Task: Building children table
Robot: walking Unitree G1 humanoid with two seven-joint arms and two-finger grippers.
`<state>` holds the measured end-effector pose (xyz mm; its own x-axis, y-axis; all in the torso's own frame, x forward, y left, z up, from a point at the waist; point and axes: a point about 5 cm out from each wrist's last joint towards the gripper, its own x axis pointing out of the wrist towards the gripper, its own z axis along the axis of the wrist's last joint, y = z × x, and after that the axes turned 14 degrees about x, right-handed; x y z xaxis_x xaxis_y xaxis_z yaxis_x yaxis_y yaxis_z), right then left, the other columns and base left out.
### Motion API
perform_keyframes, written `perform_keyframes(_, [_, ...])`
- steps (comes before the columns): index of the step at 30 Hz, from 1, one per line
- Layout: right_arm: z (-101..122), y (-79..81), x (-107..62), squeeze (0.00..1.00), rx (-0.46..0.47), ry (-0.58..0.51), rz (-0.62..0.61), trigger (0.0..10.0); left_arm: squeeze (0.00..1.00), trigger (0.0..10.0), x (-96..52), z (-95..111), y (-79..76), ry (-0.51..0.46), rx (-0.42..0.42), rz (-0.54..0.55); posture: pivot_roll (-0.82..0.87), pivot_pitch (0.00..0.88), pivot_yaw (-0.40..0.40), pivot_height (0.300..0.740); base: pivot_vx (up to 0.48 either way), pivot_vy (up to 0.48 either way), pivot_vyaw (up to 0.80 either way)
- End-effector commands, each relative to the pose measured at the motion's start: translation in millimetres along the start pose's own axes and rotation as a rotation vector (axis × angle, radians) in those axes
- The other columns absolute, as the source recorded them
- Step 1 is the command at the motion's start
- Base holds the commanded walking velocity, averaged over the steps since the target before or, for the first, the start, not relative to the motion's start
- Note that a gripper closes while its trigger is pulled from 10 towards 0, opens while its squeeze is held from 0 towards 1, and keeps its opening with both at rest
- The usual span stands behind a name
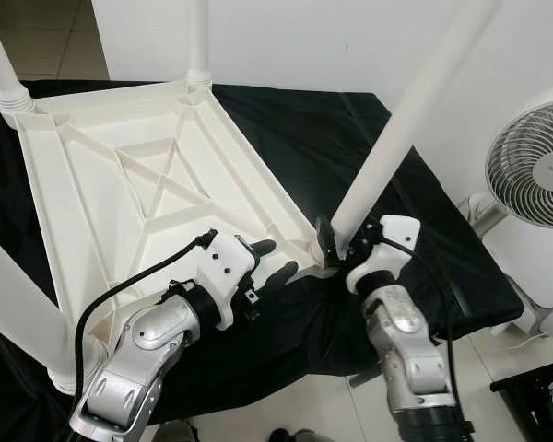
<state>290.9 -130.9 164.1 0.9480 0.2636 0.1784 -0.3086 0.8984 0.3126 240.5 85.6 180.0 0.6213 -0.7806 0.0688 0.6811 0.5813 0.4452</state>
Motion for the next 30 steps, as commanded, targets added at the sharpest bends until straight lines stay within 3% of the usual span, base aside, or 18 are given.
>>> perform_keyframes(1, [1.7, -7.4, -1.7, 0.0, 0.017, 0.025, 0.043, 10.0, 0.0, 10.0, 0.4, 1.9, -6.0, -0.008, -0.01, -0.035, 0.12, 0.113, -0.112, 0.74, 0.0, 0.0, 0.0])
perform_keyframes(5, [7.9, -12.2, 3.1, 0.0, -0.054, 0.086, 0.26, 10.0, 0.0, 10.0, 0.7, 0.7, -9.9, -0.003, -0.015, -0.053, 0.13, 0.117, -0.106, 0.74, 0.0, 0.0, 0.0])
perform_keyframes(8, [9.6, -14.2, 6.1, 0.0, -0.071, 0.118, 0.348, 10.0, 0.0, 10.0, 1.6, -0.7, -11.7, 0.004, -0.025, -0.052, 0.13, 0.121, -0.103, 0.74, 0.0, 0.0, 0.0])
perform_keyframes(16, [4.2, -14.5, 9.7, 0.0, -0.086, 0.186, 0.466, 10.0, 0.0, 10.0, 5.1, -3.3, -14.6, 0.022, -0.045, -0.024, 0.13, 0.124, -0.1, 0.74, 0.0, 0.0, 0.0])
perform_keyframes(17, [2.3, -15.3, 11.1, 0.0, -0.09, 0.194, 0.477, 6.3, 0.0, 10.0, 6.0, -3.6, -14.2, 0.024, -0.036, -0.013, 0.13, 0.13, -0.096, 0.74, 0.0, 0.0, 0.0])
perform_keyframes(19, [2.3, -15.3, 11.1, 0.0, -0.09, 0.194, 0.477, 6.3, 0.0, 10.0, 6.0, -3.6, -14.2, 0.024, -0.036, -0.013, 0.13, 0.13, -0.096, 0.74, 0.0, 0.0, 0.0])
perform_keyframes(20, [0.9, -17.2, 12.4, 0.0, -0.071, 0.203, 0.49, 0.0, 0.0, 10.0, 6.7, -3.8, -13.6, 0.026, -0.033, -0.009, 0.13, 0.133, -0.094, 0.74, 0.0, 0.0, 0.0])
perform_keyframes(30, [-2.6, -31.1, 11.4, 0.0, -0.045, 0.205, 0.455, 0.0, 0.0, 10.0, 6.3, -3.0, -7.4, 0.027, -0.033, 0.004, 0.13, 0.141, -0.093, 0.74, 0.0, 0.0, 0.0])
